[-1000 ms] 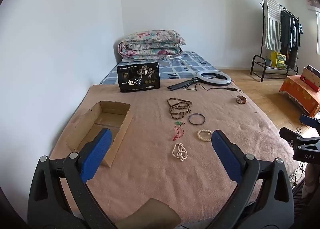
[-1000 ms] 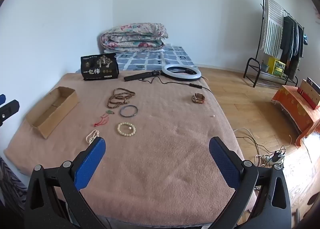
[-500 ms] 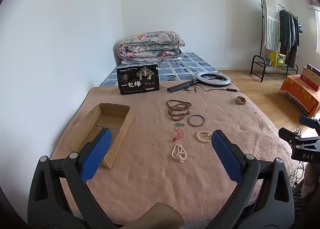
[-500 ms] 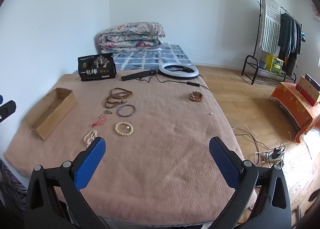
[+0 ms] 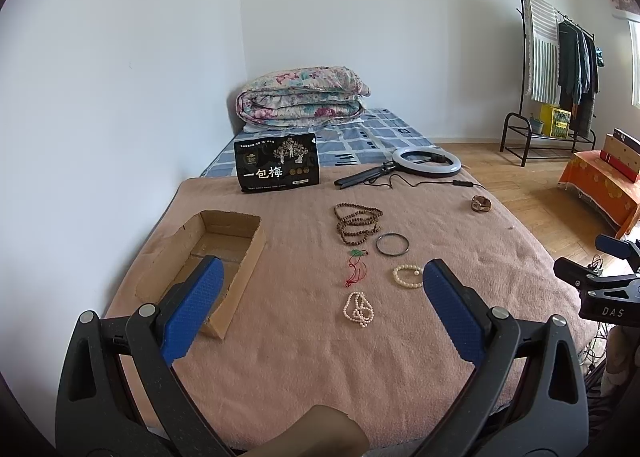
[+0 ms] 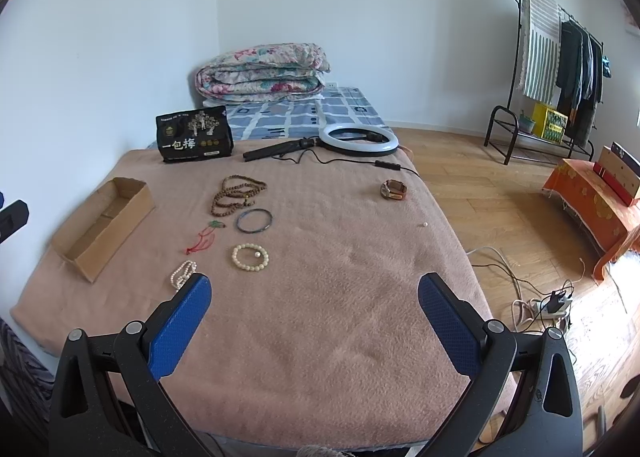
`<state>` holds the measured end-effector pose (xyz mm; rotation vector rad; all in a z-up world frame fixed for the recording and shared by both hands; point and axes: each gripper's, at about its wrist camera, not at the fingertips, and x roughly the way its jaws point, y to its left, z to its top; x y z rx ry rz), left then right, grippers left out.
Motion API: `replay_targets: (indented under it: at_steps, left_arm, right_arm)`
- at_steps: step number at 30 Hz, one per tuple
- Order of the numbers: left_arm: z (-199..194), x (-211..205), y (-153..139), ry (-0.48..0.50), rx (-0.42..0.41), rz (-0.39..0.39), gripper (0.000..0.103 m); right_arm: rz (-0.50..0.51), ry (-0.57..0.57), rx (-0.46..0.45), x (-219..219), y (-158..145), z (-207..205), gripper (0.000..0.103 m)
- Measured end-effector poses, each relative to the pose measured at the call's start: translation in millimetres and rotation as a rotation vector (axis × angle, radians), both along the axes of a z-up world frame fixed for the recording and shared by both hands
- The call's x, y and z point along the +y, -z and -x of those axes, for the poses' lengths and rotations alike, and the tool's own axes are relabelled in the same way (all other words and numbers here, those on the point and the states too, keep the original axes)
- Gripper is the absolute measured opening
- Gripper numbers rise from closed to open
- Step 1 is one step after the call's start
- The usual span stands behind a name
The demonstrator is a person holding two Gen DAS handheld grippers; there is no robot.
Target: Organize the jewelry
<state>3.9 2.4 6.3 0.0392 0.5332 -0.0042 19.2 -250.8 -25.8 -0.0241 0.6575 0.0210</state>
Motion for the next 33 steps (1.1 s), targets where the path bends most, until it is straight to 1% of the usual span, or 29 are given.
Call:
replay_targets:
  at_steps: [33]
  left_arm:
    - [6.7, -4.4, -3.0, -0.003, -0.011, -0.01, 0.101]
  right_arm:
    - [-0.012, 0.012, 0.004, -4.2, 0.0, -1.3, 0.102]
